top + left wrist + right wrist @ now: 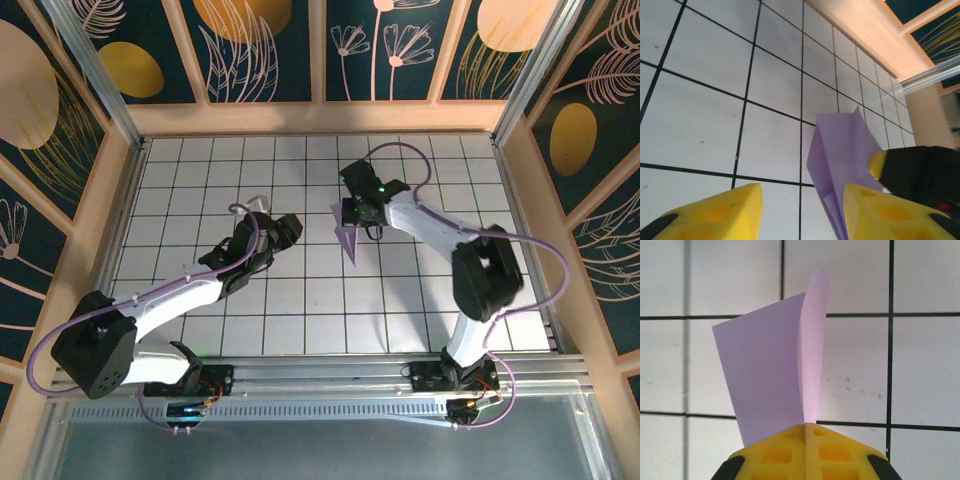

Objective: Fold a paper plane with a square sheet of paper (fold left side to right side)

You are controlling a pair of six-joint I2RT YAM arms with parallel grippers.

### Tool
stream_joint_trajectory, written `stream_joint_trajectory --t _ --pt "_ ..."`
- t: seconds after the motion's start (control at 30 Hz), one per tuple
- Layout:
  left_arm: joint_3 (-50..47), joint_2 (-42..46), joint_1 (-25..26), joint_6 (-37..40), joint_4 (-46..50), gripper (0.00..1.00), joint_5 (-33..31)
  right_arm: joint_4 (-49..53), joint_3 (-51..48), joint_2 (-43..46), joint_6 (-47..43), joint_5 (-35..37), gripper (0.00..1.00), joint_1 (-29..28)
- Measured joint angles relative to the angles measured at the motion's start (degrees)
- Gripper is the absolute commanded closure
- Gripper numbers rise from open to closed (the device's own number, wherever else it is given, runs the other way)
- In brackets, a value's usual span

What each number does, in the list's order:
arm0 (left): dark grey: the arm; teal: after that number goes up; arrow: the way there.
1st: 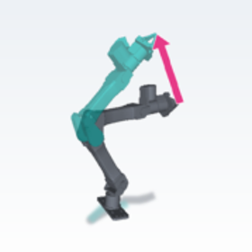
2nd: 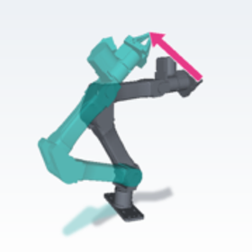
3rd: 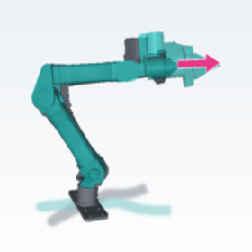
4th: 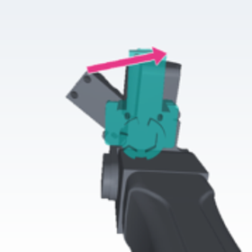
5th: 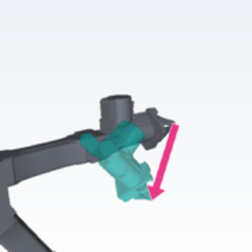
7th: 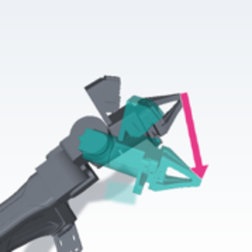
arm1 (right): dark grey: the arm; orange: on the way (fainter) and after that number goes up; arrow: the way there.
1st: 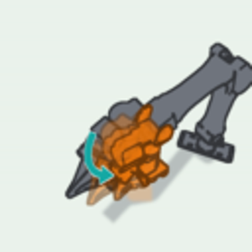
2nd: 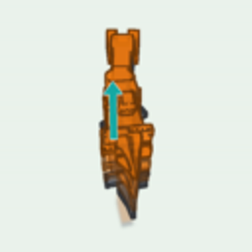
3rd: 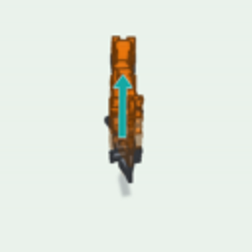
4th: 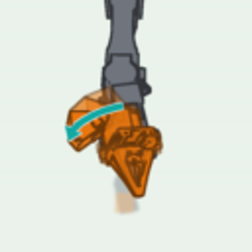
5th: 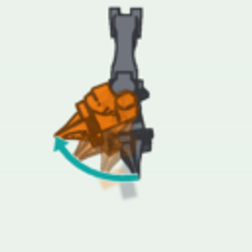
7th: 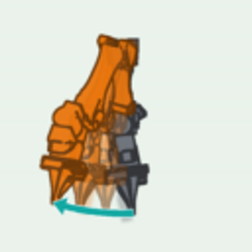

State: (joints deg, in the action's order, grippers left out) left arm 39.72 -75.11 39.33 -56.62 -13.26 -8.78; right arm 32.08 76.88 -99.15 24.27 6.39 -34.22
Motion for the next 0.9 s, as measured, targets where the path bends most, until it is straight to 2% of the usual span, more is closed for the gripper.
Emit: stream_joint_trajectory --t 0.07,0.17,0.3,0.47,0.63,0.8,0.9 --pt "-1.8 0.5 -0.8 -1.4 -3.6 0.38 2.1 -4.8 -4.4 5.6 0.0 -5.1 1.0 2.1" --pt "-5.9 0.4 -2.5 -4.7 -11.1 0.35 6.6 -13.3 -12.4 12.9 0.3 -16.0 1.0 8.3" --pt "-8.7 -2.9 -4.1 -8.8 -21.3 0.35 13.4 -24.1 -21.7 17.1 2.3 -28.9 1.0 15.6" --pt "-6.9 -8.8 -4.2 -11.0 -30.3 0.38 22.4 -31.3 -26.8 17.3 3.7 -40.9 1.0 16.8" --pt "-3.1 -14.1 -4.2 -12.7 -35.0 0.43 28.7 -37.6 -28.6 17.3 4.9 -47.9 1.0 16.9" --pt "-1.3 -18.6 -4.2 -14.3 -37.5 0.47 32.8 -40.5 -29.6 17.0 6.0 -52.0 1.0 16.9" --pt "-1.1 -19.5 -4.2 -14.7 -37.6 0.56 34.1 -42.2 -29.8 16.4 6.3 -53.3 1.0 16.9"
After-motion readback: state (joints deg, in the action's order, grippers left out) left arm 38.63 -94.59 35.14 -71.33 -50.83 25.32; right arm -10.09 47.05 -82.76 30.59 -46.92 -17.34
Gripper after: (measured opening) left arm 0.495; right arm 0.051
